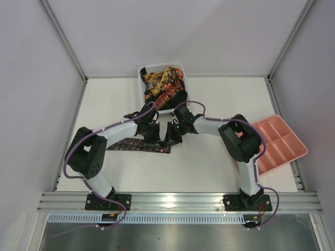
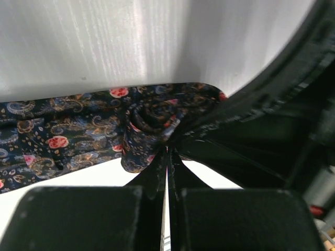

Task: Roll the ties
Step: Roll the tie

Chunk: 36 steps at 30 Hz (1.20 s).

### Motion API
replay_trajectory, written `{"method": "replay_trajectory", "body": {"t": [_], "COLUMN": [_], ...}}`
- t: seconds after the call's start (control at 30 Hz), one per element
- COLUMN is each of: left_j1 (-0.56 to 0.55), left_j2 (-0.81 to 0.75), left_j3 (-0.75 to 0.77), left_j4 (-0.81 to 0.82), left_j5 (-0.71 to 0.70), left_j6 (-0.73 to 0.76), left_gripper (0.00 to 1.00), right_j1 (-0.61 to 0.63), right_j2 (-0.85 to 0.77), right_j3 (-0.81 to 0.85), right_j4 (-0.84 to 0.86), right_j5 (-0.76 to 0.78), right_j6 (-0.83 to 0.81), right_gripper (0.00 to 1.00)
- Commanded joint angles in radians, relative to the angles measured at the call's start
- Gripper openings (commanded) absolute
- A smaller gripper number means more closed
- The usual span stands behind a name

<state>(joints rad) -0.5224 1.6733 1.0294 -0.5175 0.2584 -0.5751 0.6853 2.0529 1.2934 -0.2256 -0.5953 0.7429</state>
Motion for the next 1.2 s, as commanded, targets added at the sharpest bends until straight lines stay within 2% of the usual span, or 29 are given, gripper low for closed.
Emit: {"method": "replay_trajectory", "body": {"t": [0.0,0.23,0.4,0.6,0.77,0.93,1.03,1.07,1.17], "left_j1": [0.009,0.016,0.018,0.019,0.028,0.133,0.223,0.246,0.323], "left_j2": [0.035,0.071,0.040,-0.067,-0.119,-0.208,-0.245,-0.248,-0.241], "left_j3": [0.046,0.047,0.029,0.012,0.043,0.077,0.112,0.132,0.165], "left_j4": [0.025,0.027,0.027,-0.007,-0.070,-0.165,-0.229,-0.257,-0.288], "left_j5": [-0.002,-0.025,-0.012,-0.021,-0.030,-0.089,-0.133,-0.157,-0.197], "left_j6": [0.001,-0.005,0.007,0.017,0.024,0.026,0.020,0.015,0.012], "left_gripper": [0.00,0.01,0.01,0.01,0.06,0.13,0.20,0.27,0.28], "right_j1": [0.000,0.011,0.008,0.005,0.008,0.008,0.011,0.016,0.028], "right_j2": [0.009,-0.046,-0.074,-0.008,0.038,0.050,0.055,0.053,0.055], "right_j3": [0.020,0.026,0.064,0.113,0.122,0.121,0.121,0.121,0.126], "right_j4": [-0.018,-0.084,-0.115,-0.120,-0.100,-0.109,-0.116,-0.119,-0.129], "right_j5": [0.038,0.031,0.048,0.052,0.052,0.068,0.065,0.066,0.080], "right_j6": [-0.031,-0.065,-0.109,-0.120,-0.114,-0.131,-0.140,-0.148,-0.160], "right_gripper": [0.01,0.07,0.12,0.13,0.13,0.12,0.12,0.12,0.13]}}
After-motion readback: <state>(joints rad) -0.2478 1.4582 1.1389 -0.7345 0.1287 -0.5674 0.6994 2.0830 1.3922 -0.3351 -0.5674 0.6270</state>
